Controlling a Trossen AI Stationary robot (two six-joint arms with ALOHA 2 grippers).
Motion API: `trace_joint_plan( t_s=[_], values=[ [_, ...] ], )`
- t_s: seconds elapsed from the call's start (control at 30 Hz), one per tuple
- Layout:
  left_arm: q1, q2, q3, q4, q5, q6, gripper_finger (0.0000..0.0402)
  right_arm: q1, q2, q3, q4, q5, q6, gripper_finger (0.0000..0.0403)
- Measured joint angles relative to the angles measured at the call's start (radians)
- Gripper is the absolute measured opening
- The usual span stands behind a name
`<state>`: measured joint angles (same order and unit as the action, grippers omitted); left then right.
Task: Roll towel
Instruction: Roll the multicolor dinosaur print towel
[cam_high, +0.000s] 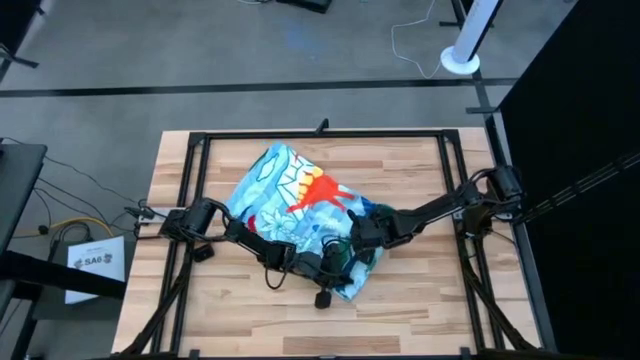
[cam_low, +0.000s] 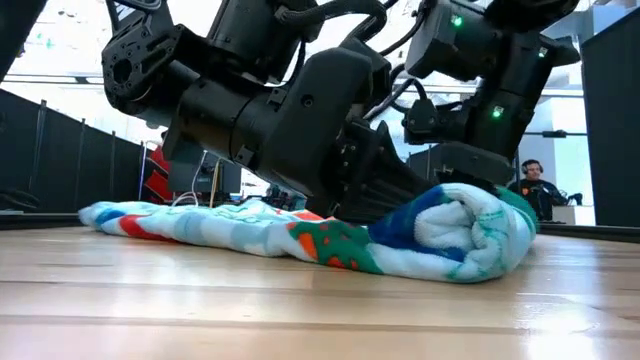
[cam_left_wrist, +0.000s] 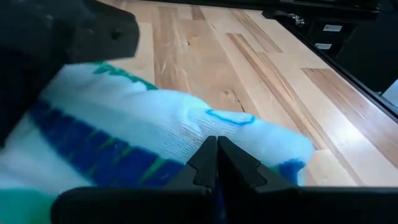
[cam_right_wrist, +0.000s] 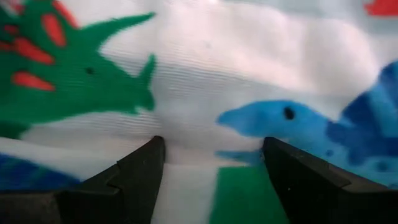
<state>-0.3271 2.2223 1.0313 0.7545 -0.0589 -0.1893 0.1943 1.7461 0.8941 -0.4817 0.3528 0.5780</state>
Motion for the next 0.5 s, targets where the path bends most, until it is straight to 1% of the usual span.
trace_joint_plan(
  t_s=[0.1,0.27,0.37,0.5],
  values=[
    [-0.001,0.0,0.0,-0.009,-0.018,-0.01,0.0001,-0.02,-0.001,0.001,-0.037,0.009,-0.019,0.0259],
    [-0.002,0.0,-0.001,-0.013,-0.021,-0.018,0.0001,-0.053,-0.041,-0.003,-0.085,0.041,-0.058,0.0259],
    [-0.004,0.0,-0.002,-0.017,-0.022,-0.029,0.0001,-0.086,-0.089,-0.008,-0.174,0.067,-0.06,0.0259],
    [-0.006,0.0,-0.003,-0.021,-0.02,-0.036,0.0001,-0.131,-0.171,-0.007,-0.325,0.072,-0.059,0.0259]
  ],
)
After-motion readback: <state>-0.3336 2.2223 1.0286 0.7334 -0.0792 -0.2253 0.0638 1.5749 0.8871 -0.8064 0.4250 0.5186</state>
